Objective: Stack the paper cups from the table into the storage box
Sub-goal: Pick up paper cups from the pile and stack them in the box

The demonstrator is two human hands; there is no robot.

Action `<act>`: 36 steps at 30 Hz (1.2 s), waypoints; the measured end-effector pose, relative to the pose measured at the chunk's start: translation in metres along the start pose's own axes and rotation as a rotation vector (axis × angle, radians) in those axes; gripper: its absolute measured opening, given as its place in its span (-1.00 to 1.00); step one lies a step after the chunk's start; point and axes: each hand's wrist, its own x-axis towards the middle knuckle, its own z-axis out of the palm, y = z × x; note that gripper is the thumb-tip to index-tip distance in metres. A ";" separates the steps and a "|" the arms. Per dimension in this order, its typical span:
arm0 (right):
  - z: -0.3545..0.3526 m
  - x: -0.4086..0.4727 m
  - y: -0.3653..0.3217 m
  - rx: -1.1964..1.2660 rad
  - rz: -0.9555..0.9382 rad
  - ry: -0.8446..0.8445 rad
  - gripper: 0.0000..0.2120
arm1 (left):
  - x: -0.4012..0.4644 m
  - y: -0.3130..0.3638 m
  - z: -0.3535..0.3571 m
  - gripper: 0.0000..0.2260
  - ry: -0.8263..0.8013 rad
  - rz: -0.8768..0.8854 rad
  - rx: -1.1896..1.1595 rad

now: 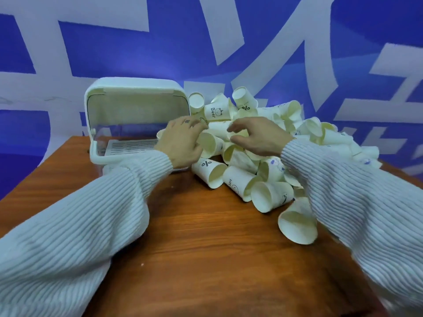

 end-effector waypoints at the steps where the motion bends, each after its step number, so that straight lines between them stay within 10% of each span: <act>1: -0.004 -0.012 0.004 -0.020 0.008 -0.040 -0.67 | -0.003 0.012 -0.005 -0.42 -0.018 0.110 -0.005; 12: -0.021 -0.142 0.036 -0.142 -0.044 -0.352 -0.59 | -0.057 0.110 -0.005 -0.31 -0.110 0.566 0.195; 25: 0.006 -0.195 0.067 -0.319 -0.090 -0.336 -0.21 | -0.038 0.181 0.037 -0.36 -0.159 0.316 0.207; 36: -0.036 -0.173 0.033 0.208 0.012 -0.132 -0.18 | -0.044 0.129 -0.051 -0.40 -0.029 -0.091 -0.393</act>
